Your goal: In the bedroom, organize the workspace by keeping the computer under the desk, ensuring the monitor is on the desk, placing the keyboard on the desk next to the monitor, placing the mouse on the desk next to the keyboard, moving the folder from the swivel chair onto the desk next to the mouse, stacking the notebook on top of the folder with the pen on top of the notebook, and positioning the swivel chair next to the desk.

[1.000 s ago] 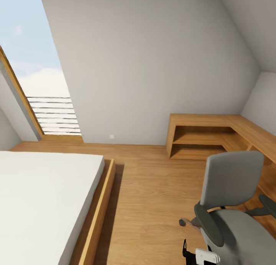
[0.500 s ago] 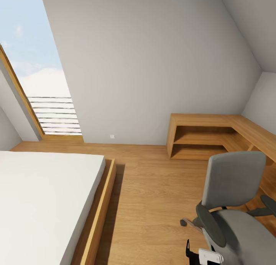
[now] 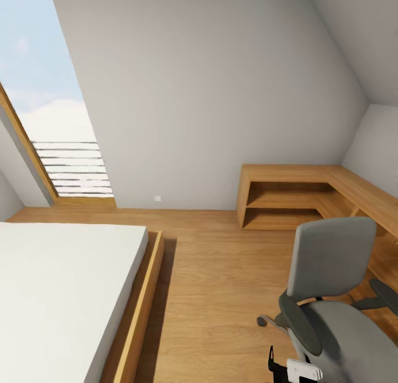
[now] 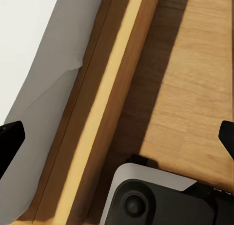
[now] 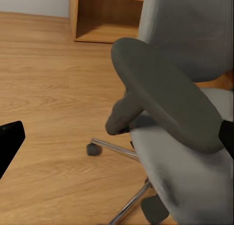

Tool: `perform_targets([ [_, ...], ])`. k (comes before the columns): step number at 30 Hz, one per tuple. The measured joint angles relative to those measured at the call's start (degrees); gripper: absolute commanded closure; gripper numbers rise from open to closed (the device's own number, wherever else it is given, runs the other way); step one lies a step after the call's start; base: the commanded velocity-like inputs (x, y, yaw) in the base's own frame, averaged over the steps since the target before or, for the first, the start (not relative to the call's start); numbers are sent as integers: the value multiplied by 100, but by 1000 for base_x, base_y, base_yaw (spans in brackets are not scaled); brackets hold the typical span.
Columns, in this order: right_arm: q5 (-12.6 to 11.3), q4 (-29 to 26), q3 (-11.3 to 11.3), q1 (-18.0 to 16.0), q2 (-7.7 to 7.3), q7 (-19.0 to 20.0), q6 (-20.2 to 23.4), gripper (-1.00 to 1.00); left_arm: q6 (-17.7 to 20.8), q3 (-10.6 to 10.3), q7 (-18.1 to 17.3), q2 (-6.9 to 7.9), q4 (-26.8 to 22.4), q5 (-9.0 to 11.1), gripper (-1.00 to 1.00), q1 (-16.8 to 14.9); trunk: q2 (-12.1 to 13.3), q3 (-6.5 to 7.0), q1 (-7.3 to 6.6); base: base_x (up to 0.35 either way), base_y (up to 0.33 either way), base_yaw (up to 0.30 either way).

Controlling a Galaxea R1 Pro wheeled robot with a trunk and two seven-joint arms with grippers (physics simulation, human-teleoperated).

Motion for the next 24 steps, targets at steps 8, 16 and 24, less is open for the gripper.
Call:
perform_targets([
  [8,-6,-9,-5,-1,6,0,-1,-100,-1,7,4,0,-1,8,-100,0,0,16,0,1,0,-144],
  [16,-9,-10,-6,-1,7,-3,0,-100,-1,8,5,0,1,9,-100,1,-1,18,-1,94,12,-23],
  [24,-7,-9,-6,-1,7,-1,0,-100,-1,9,5,0,-1,9,-100,1,0,18,-1,187,34,-4],
])
